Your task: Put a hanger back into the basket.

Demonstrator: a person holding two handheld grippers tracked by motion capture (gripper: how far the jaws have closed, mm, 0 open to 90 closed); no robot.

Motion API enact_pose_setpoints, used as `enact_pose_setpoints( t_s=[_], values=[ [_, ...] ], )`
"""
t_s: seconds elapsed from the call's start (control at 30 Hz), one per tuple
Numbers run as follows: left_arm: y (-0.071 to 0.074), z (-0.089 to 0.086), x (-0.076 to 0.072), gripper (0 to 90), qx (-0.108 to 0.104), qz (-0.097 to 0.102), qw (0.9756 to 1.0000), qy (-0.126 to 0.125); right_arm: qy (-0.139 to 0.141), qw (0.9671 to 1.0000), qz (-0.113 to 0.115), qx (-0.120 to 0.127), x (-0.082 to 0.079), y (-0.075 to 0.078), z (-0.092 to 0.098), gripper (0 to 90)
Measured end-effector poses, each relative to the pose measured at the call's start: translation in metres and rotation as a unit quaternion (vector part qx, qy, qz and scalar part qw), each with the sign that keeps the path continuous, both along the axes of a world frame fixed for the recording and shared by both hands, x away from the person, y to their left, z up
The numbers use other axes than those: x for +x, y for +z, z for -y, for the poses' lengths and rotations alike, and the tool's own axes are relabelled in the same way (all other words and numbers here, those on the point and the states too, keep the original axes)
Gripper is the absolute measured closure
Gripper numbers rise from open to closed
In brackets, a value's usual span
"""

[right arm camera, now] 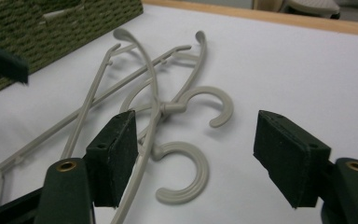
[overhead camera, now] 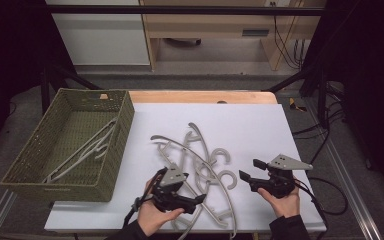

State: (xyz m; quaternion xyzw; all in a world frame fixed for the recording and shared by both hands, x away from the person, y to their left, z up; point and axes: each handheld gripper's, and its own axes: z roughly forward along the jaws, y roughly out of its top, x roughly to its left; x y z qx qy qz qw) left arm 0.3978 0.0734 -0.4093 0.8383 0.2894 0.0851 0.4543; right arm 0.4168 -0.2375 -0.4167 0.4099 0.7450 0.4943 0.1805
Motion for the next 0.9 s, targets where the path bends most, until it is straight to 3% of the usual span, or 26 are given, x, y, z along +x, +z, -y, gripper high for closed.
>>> enact_pose_setpoints(
  t_s=[0.13,0.4,0.73,0.9],
  values=[
    [-0.013,0.026,0.005,16.1,0.009,-0.022,0.9997,-0.001,-0.019,0.9998,0.007,0.009,0.001,0.005,0.008,22.5],
    [-0.036,0.064,0.014,18.5,0.022,-0.049,0.9985,0.015,-0.032,0.9994,0.013,0.008,0.000,0.009,0.015,18.2],
    [-0.054,0.087,0.024,24.6,0.047,-0.065,0.9953,0.054,-0.037,0.9992,0.012,0.006,-0.001,0.009,0.016,17.0],
    [-0.060,0.093,0.029,25.4,0.043,-0.071,0.9948,0.060,-0.039,0.9991,0.011,0.005,-0.001,0.009,0.017,16.8]
  ],
)
